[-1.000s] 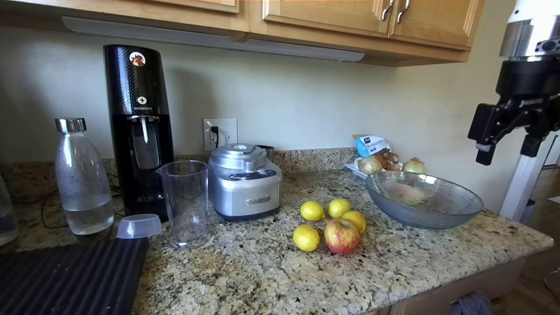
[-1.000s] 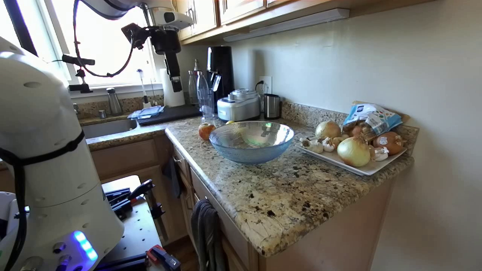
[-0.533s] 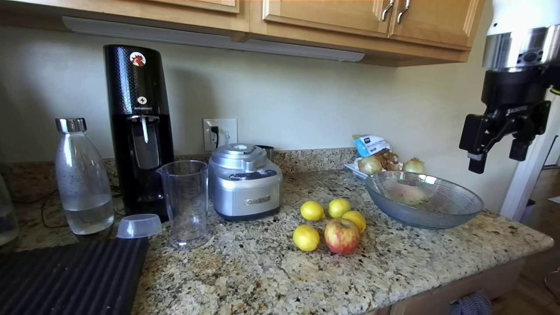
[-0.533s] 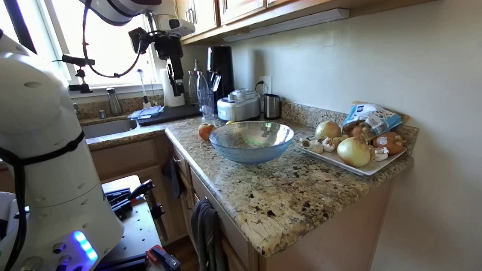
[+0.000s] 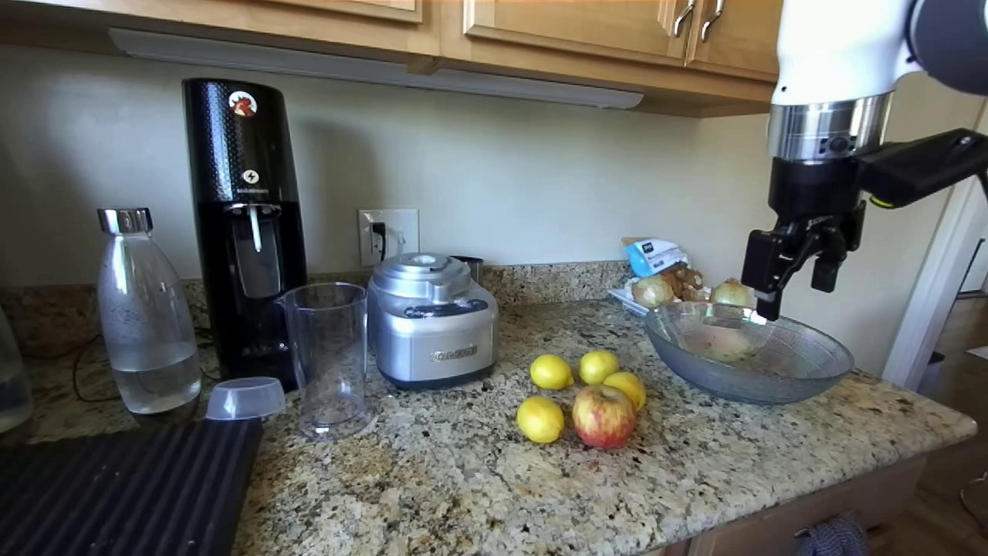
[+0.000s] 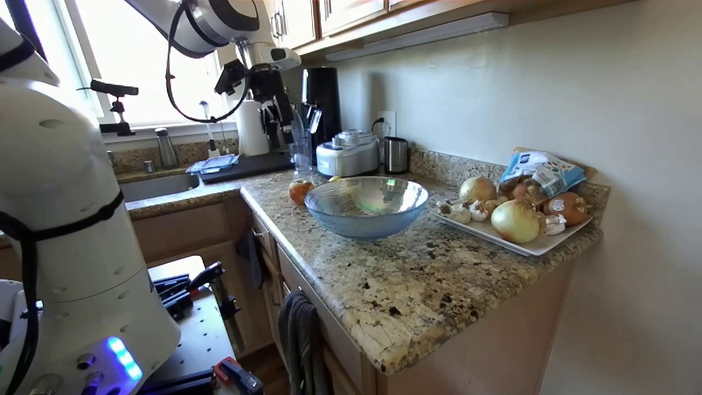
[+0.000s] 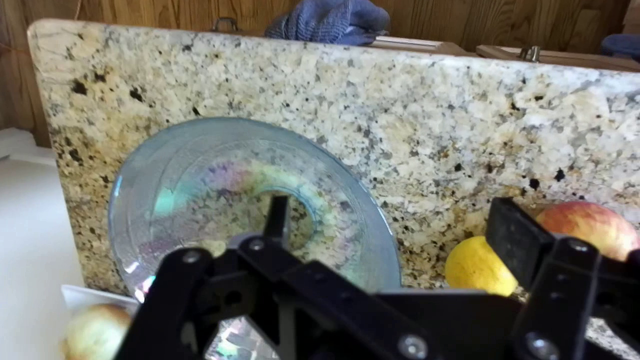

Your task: Put the apple and lemons inside the glass bowl

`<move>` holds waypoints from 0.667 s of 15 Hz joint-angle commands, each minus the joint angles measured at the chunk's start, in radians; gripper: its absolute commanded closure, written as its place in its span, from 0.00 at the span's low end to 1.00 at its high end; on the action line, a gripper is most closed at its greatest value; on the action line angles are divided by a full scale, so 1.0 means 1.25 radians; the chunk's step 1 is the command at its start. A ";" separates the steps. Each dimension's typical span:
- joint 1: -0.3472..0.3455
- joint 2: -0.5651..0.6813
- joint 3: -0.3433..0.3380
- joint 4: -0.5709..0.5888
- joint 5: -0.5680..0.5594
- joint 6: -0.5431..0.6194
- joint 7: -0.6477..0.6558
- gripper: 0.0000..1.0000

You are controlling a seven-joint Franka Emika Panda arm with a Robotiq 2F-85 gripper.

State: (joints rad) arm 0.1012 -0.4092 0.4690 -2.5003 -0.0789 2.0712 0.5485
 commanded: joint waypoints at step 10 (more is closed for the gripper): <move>0.111 0.257 -0.032 0.127 -0.026 0.172 -0.120 0.00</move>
State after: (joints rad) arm 0.1951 -0.1455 0.4529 -2.3902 -0.1104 2.3060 0.4461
